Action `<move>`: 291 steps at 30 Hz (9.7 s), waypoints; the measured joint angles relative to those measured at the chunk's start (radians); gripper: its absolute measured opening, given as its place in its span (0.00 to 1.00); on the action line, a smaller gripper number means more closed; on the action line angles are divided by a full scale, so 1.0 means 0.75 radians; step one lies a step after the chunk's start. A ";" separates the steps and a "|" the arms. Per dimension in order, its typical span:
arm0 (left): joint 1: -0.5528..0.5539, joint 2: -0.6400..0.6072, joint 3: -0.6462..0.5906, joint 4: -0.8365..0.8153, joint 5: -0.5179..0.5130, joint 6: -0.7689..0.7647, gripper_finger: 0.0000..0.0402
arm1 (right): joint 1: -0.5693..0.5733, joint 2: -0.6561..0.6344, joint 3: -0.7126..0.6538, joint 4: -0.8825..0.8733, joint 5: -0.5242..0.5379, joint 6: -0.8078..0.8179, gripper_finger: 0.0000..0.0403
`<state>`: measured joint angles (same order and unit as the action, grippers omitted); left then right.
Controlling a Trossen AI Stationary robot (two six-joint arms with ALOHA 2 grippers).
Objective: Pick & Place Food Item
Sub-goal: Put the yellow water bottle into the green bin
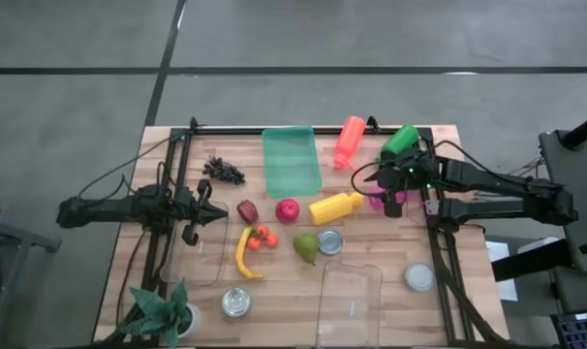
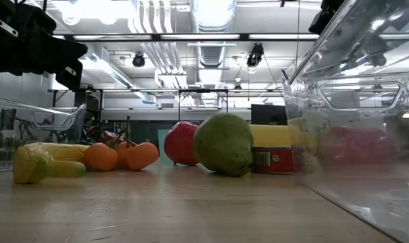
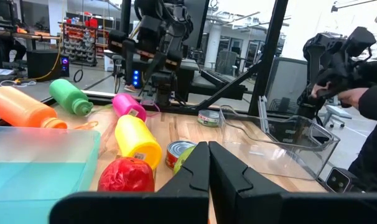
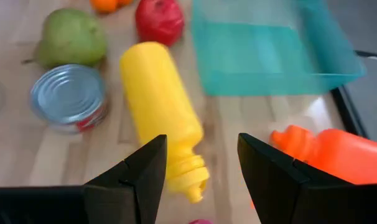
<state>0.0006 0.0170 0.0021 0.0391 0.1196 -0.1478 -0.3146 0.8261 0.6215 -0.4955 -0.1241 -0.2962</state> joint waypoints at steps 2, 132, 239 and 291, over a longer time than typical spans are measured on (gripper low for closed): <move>0.000 0.000 0.000 0.000 0.000 0.000 0.00 | -0.019 0.003 -0.027 0.043 -0.021 0.029 0.48; 0.000 0.000 0.000 0.000 0.000 0.000 0.00 | -0.160 0.584 0.334 -0.301 -0.146 -0.274 0.57; 0.000 0.000 0.000 0.000 0.000 0.000 0.00 | -0.143 0.983 1.282 -1.118 -0.476 2.314 0.57; 0.000 0.001 0.000 0.000 0.000 0.000 0.00 | -0.279 1.040 1.036 -0.823 -0.878 2.787 0.57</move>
<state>0.0002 0.0174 0.0021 0.0395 0.1196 -0.1478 -0.5235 1.6062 1.3986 -1.1130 -0.7824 1.7939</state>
